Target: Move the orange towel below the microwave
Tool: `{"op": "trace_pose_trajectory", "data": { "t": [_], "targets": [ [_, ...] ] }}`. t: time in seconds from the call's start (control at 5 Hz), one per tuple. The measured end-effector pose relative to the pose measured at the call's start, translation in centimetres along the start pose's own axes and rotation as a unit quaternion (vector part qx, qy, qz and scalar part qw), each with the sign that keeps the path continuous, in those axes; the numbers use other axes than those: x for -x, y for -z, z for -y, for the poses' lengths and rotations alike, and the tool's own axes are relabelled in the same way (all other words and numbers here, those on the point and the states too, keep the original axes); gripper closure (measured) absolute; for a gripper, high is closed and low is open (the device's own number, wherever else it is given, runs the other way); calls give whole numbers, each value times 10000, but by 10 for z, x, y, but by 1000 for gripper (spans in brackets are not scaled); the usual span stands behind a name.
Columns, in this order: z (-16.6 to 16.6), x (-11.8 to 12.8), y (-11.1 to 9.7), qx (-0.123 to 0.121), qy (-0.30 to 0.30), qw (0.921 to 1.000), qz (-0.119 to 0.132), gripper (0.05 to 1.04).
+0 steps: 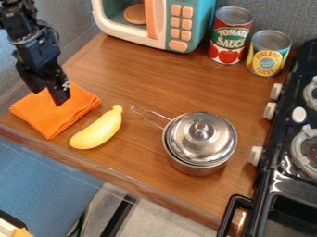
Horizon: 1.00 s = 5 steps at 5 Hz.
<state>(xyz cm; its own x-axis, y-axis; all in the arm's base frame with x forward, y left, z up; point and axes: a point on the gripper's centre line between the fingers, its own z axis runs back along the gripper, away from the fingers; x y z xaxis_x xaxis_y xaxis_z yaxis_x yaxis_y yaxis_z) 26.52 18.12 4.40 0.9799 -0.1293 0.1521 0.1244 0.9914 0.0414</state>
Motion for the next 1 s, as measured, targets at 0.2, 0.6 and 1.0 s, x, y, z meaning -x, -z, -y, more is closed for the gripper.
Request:
{"op": "trace_pose_trajectory", "data": {
  "t": [0.2, 0.6, 1.0],
  "targets": [
    [-10, 6, 14, -98, -171, 9996, -183, 83],
    [-11, -3, 29, -215, -417, 9977, -484, 83],
    [-23, -54, 35, -298, -1771, 9823, -533, 83]
  ]
}}
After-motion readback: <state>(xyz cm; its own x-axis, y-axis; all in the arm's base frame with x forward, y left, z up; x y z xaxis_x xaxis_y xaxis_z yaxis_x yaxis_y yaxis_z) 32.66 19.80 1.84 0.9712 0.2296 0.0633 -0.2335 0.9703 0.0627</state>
